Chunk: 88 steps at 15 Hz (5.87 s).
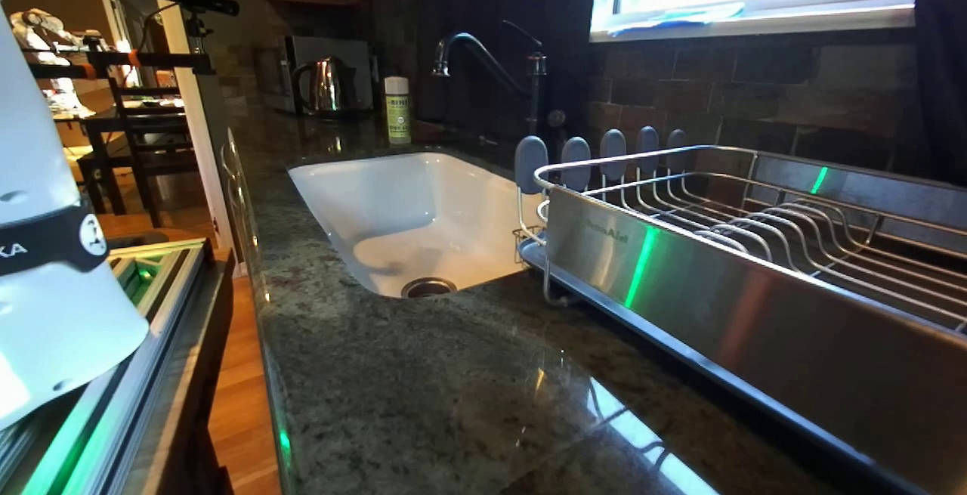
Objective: Push the curtain to the left
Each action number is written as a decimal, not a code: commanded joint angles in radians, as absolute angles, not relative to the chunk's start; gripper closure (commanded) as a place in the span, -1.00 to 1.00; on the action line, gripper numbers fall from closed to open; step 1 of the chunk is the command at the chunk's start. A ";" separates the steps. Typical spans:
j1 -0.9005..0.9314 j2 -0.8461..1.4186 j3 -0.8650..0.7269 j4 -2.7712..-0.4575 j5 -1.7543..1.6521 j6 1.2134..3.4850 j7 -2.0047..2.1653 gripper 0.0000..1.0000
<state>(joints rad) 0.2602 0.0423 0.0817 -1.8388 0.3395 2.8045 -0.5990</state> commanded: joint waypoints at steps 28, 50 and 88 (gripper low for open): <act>0.260 0.191 0.191 -1.854 0.681 2.872 -0.858 0.99; 0.456 0.394 0.366 -1.619 0.514 2.935 -0.981 0.96; 0.862 1.154 0.490 -0.450 0.134 2.363 -1.543 0.99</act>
